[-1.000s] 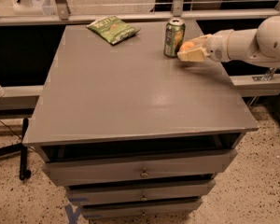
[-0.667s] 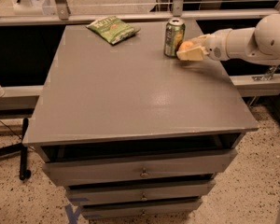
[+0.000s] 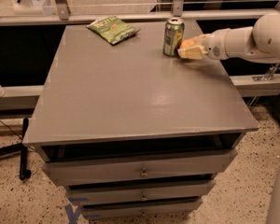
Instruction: Move orange near green can
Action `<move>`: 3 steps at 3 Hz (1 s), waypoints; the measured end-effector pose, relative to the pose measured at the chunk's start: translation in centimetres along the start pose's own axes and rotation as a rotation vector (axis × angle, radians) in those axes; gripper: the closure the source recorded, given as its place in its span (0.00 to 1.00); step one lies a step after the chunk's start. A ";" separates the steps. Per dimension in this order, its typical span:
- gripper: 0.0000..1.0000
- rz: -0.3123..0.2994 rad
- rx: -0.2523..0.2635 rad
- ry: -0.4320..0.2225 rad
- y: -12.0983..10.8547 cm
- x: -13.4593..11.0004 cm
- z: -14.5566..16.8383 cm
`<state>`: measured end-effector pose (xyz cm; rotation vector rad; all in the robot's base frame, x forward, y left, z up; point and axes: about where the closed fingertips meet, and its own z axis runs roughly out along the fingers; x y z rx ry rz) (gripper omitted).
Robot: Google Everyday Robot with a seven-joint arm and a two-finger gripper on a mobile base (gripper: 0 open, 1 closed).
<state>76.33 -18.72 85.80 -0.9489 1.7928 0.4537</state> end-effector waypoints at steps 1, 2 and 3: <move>0.13 0.009 -0.009 0.006 0.1 0.3 0.2; 0.00 0.016 -0.021 0.013 0.3 0.5 0.3; 0.00 0.020 -0.026 0.007 0.6 0.5 -0.7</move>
Offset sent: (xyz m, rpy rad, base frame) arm -0.0034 -0.0053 -0.0049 0.0013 0.0326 0.0050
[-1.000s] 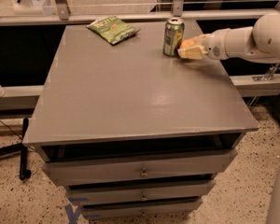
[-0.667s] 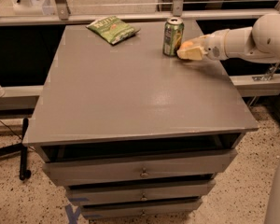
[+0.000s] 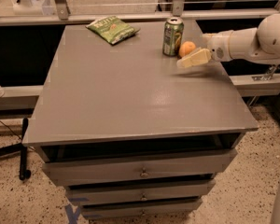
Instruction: Move orange near green can
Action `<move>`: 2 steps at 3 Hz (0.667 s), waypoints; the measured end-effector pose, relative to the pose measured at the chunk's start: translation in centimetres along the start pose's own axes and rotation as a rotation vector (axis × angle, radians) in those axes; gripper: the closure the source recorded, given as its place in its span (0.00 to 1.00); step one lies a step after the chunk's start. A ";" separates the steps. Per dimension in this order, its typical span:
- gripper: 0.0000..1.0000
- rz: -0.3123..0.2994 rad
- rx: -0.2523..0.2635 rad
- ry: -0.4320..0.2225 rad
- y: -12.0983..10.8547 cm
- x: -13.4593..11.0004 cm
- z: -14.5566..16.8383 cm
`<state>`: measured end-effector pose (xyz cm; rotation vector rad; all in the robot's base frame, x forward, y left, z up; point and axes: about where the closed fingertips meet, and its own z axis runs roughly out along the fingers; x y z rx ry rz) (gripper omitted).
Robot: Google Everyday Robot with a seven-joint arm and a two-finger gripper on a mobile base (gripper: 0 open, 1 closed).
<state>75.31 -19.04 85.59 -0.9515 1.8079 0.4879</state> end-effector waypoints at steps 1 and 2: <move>0.00 -0.013 -0.002 -0.037 0.7 -0.1 -3.3; 0.00 -0.059 0.006 -0.092 1.8 -0.5 -8.4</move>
Offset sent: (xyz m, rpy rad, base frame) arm -0.1273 -0.1084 0.0792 0.0420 -0.2286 0.0316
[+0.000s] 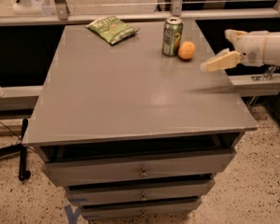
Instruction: Move orange near green can
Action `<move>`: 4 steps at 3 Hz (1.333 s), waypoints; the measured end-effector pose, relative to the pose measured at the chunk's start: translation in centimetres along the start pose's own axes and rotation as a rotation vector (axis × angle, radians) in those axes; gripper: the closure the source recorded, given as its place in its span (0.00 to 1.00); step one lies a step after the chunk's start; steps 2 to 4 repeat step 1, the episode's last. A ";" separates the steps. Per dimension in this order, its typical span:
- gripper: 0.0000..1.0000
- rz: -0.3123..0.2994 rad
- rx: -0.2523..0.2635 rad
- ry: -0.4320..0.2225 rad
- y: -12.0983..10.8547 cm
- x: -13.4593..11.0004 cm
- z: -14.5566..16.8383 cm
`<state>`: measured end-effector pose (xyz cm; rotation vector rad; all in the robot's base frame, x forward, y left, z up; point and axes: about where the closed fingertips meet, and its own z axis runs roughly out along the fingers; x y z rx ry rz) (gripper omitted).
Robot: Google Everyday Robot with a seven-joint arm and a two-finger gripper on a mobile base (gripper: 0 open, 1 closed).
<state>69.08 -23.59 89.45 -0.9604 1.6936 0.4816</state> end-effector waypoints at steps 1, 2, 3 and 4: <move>0.00 -0.014 0.021 -0.003 -0.4 0.6 -1.8; 0.00 -0.014 0.021 -0.003 -0.4 0.6 -1.8; 0.00 -0.014 0.021 -0.003 -0.4 0.6 -1.8; 0.00 -0.014 0.021 -0.003 -0.4 0.6 -1.8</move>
Offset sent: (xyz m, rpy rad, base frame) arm 0.0000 0.0000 0.0000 0.0000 0.0000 0.0000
